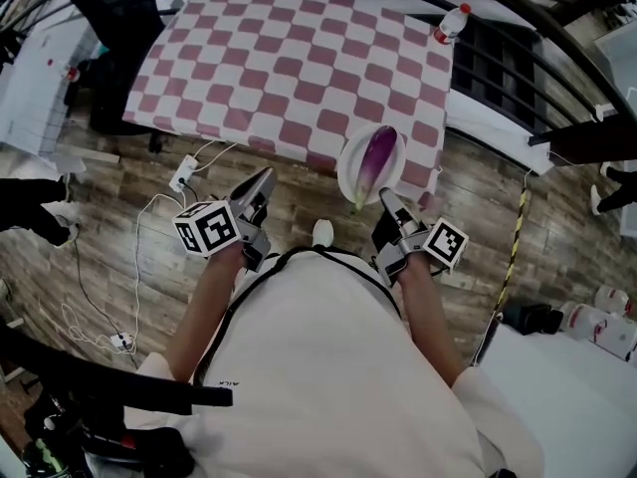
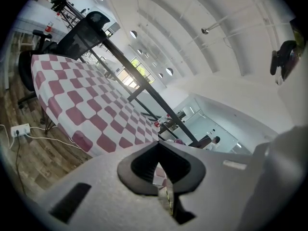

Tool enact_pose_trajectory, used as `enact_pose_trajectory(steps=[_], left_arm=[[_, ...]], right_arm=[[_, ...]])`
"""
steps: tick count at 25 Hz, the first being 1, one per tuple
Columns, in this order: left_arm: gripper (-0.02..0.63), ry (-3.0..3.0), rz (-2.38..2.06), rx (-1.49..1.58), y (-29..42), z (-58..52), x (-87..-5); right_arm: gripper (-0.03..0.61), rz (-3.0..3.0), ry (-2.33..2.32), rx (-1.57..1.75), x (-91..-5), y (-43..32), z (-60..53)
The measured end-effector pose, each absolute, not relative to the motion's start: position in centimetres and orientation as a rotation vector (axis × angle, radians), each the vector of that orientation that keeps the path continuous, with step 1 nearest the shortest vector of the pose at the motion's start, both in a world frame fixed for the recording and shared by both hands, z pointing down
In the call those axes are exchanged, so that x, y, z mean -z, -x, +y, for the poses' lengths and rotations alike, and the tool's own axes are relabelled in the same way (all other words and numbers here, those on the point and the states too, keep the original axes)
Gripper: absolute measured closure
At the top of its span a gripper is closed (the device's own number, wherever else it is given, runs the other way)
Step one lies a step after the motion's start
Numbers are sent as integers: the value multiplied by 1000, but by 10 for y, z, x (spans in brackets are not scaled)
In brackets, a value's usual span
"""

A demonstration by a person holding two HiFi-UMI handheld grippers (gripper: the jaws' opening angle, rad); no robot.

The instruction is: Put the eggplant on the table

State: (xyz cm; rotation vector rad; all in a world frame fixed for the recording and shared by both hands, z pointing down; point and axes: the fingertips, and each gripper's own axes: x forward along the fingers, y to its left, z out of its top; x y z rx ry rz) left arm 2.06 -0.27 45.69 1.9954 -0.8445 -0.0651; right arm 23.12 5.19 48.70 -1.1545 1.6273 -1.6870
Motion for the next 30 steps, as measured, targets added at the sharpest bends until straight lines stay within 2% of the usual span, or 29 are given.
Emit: enact_pose_trajectory(steps=[13,30], left_arm=[[611,-1946,-909,27,-52,-13,-469],[611,-1921,-1001,21,-26,-27,-480]], right_arm=[[549,1676,1098,1749,-507,-254,31],[551,1766,1016,1780,-509,-218,0]])
